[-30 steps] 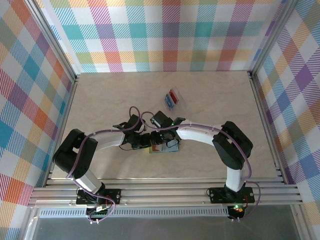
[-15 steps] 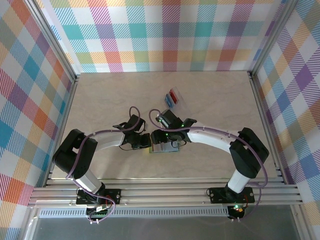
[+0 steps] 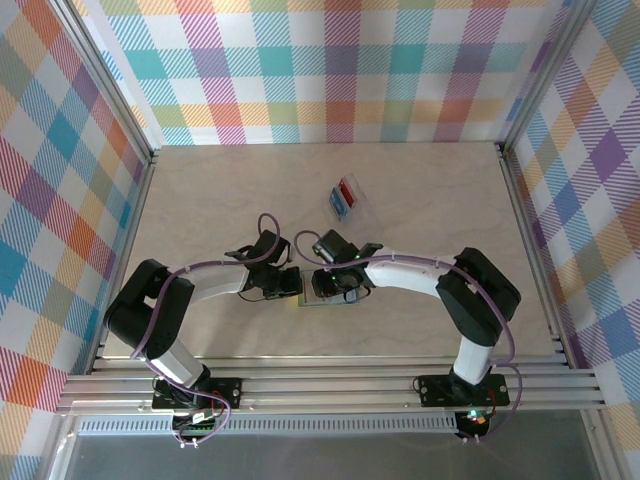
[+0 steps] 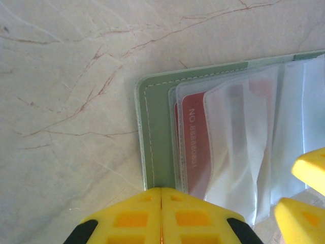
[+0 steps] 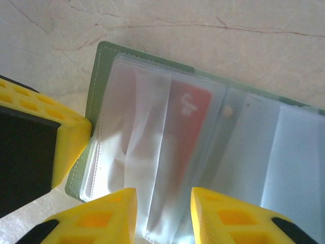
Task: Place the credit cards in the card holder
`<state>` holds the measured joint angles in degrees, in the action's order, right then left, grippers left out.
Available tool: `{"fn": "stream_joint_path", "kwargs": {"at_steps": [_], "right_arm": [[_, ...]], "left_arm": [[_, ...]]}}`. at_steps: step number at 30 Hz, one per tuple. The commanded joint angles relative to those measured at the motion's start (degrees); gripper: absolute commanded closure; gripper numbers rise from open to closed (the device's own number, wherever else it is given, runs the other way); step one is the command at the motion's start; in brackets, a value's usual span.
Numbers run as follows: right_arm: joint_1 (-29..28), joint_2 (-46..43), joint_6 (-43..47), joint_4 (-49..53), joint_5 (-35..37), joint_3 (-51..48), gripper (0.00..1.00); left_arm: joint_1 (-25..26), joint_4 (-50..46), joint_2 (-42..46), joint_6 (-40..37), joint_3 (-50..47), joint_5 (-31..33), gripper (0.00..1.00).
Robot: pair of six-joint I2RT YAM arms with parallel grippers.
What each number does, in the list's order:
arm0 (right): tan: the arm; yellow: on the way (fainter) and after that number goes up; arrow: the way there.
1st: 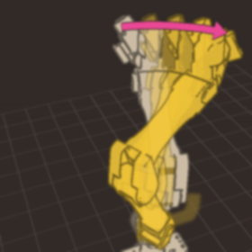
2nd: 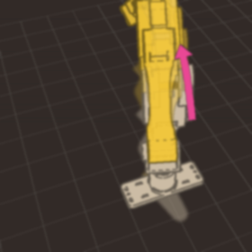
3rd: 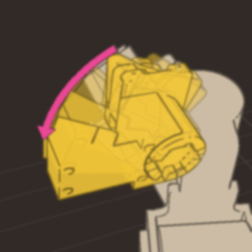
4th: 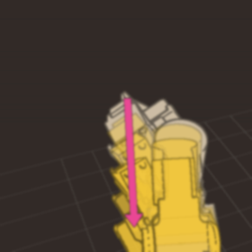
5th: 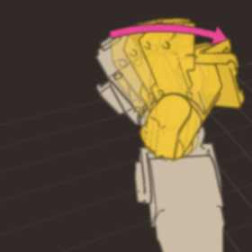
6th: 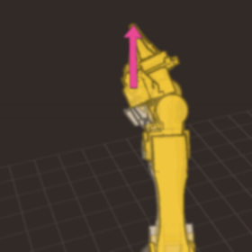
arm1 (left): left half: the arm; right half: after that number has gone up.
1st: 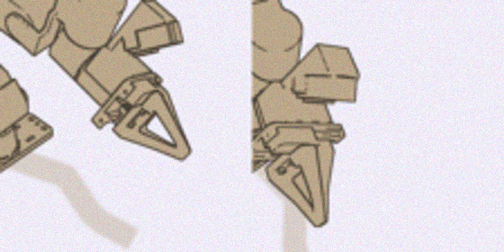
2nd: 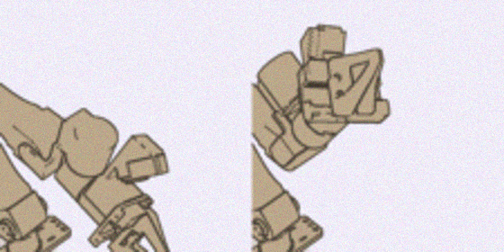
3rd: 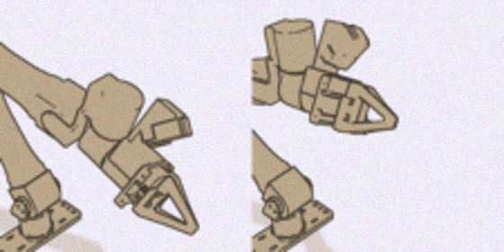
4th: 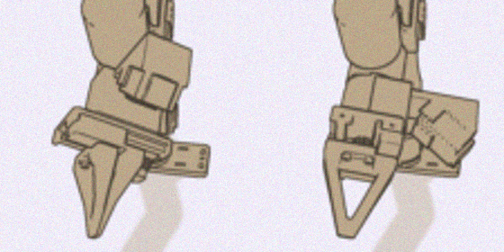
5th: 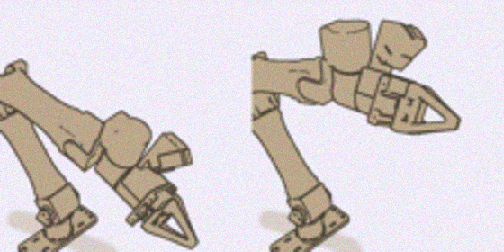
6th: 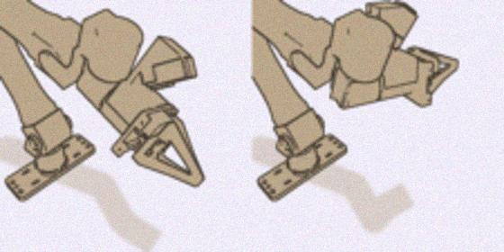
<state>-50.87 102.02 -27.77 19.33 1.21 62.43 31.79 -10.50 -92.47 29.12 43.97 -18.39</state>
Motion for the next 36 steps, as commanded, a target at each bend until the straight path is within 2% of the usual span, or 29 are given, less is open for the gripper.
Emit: {"fn": "stream_joint_path", "kwargs": {"at_steps": [1,10,18,23,28,32,36], "right_arm": [[-0.63,2.56,0.61,-0.79,-1.36,2.26,0.66],[-0.72,4.37,0.57,-2.47,-3.41,4.02,0.71],[-0.52,0.81,0.86,0.46,1.21,4.7,0.61],[0.62,-2.13,1.74,2.95,3.79,6.19,0.5],[4.47,-4.34,4.4,5.71,5.47,10.76,0.38],[10.23,-4.05,6.32,7.08,4.32,16.14,0.34],[16.01,-0.15,8.16,9.81,4.27,24.29,0.33]], "left_arm": [[-0.25,-0.92,0.97,0.18,-1.32,0.45,0.92],[-0.41,-0.5,1.01,0.41,-1.38,-0.06,0.92],[-1.11,-1.53,5.35,0.67,-2.52,1.49,0.88],[-1.42,-1.73,8.05,0.82,-3.23,2.39,0.87],[-1.56,-1.04,10.58,1.01,-4.13,2.54,0.85],[-1.64,0.0,13.4,1.21,-5.2,2.77,0.82],[-1.64,1.39,16.71,1.49,-6.73,3.86,0.79]]}}
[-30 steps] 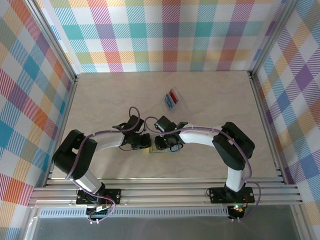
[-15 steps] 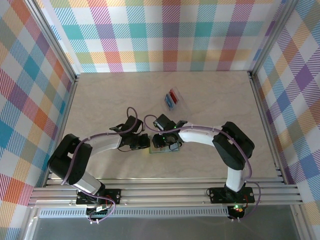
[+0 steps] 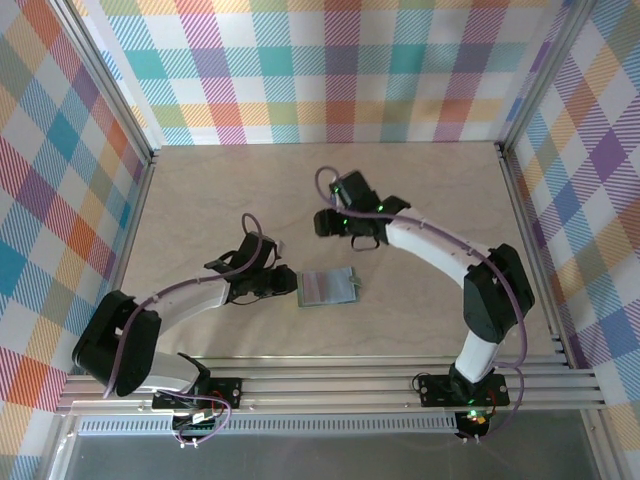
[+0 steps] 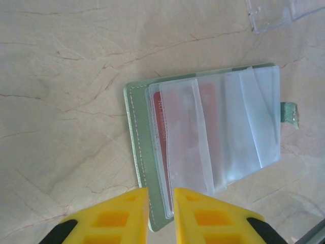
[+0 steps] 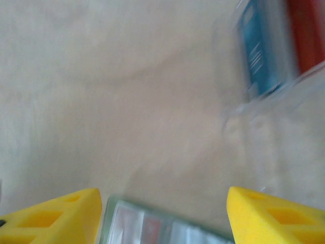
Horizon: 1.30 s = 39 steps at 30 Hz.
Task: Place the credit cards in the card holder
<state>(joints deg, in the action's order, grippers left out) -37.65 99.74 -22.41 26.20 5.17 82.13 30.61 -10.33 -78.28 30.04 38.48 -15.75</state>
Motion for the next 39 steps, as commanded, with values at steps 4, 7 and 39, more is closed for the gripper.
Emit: {"fn": "stream_joint_path", "kwargs": {"at_steps": [4,7,39], "right_arm": [[6.77,9.11,5.97,7.15,-0.66,15.08,0.32],[8.99,14.93,8.42,11.26,-1.24,23.86,0.32],[11.37,35.56,15.99,26.97,-8.34,48.04,0.44]], "left_arm": [[-0.55,2.64,5.82,0.71,-2.64,1.77,0.73],[-0.64,3.59,8.28,0.79,-3.62,2.79,0.62],[-1.17,5.73,14.6,0.9,-6.75,4.94,0.03]]}}
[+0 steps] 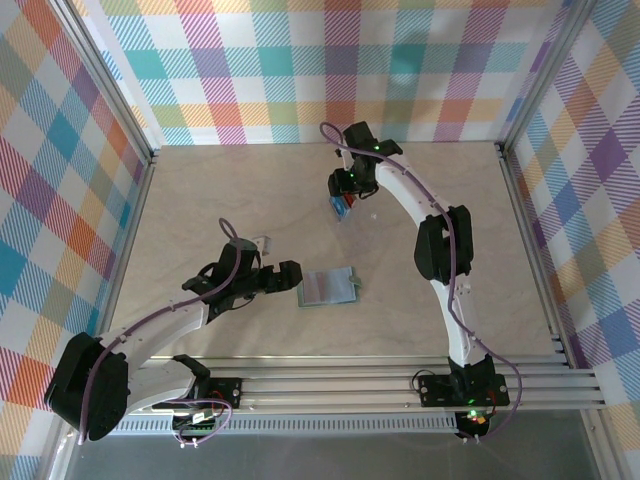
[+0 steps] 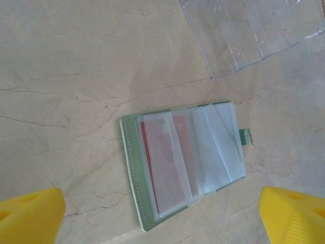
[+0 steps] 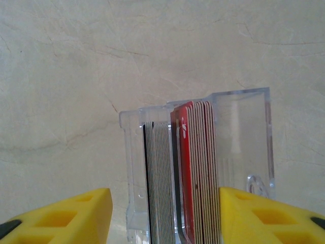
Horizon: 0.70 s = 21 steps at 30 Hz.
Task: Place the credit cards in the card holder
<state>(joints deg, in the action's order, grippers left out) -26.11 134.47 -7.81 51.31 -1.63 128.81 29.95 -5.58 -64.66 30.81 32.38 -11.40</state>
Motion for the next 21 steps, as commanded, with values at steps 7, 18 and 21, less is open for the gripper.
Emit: {"fn": "stream_joint_path", "kwargs": {"at_steps": [7,18,21], "right_arm": [[-0.17,0.64,1.73,2.39,-5.86,1.78,0.46],[0.66,3.31,2.19,5.2,-10.6,6.66,0.49],[1.14,3.34,1.77,5.14,-11.83,6.71,0.52]], "left_arm": [[-0.6,0.57,1.64,0.14,-0.71,0.76,0.03],[-0.69,0.13,2.9,0.16,-0.83,1.02,0.03],[-0.78,0.12,3.15,0.13,-0.92,0.98,0.02]]}}
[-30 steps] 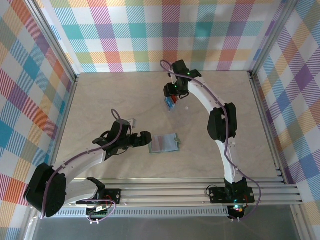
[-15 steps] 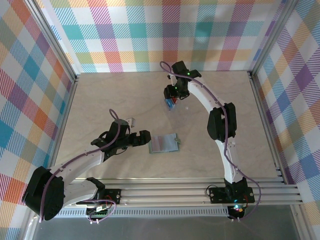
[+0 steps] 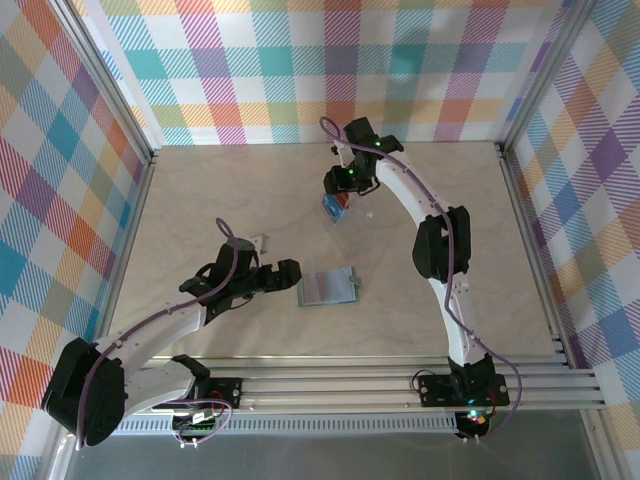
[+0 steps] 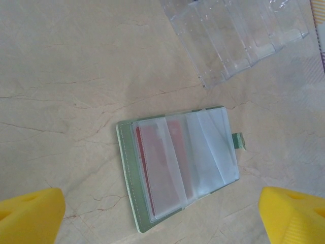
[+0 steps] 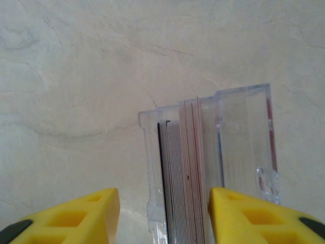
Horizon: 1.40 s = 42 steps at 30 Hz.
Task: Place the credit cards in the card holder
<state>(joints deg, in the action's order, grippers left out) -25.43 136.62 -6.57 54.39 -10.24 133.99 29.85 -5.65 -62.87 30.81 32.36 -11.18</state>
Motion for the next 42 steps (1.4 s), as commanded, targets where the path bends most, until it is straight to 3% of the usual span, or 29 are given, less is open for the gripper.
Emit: {"fn": "stream_joint_path", "kwargs": {"at_steps": [1,8,12,19,23,31,42], "right_arm": [[0.55,1.14,0.46,2.04,-3.09,1.45,0.53],[0.65,0.82,0.33,2.0,-2.77,1.45,0.67],[0.62,0.43,0.24,2.08,-2.72,1.4,0.7],[0.99,0.38,0.42,2.26,-4.87,1.45,0.6],[1.35,1.01,0.26,2.88,-3.27,1.86,0.6],[1.34,2.81,0.21,5.76,7.08,2.51,0.62],[1.61,-0.45,-2.1,4.09,10.09,-4.62,0.63]], "left_arm": [[-0.67,0.19,1.35,0.22,-0.89,0.79,0.03],[-0.74,0.04,1.26,0.14,-0.87,0.86,0.03],[-0.75,0.03,1.26,0.13,-0.81,0.92,0.03],[-0.75,-0.05,1.26,0.13,-0.82,0.81,0.03],[-0.84,-0.17,1.26,0.14,-0.82,0.89,0.03],[-0.83,-0.16,1.12,0.22,-0.72,0.91,0.03],[-0.85,-0.41,1.4,0.22,-0.71,0.77,0.03]]}}
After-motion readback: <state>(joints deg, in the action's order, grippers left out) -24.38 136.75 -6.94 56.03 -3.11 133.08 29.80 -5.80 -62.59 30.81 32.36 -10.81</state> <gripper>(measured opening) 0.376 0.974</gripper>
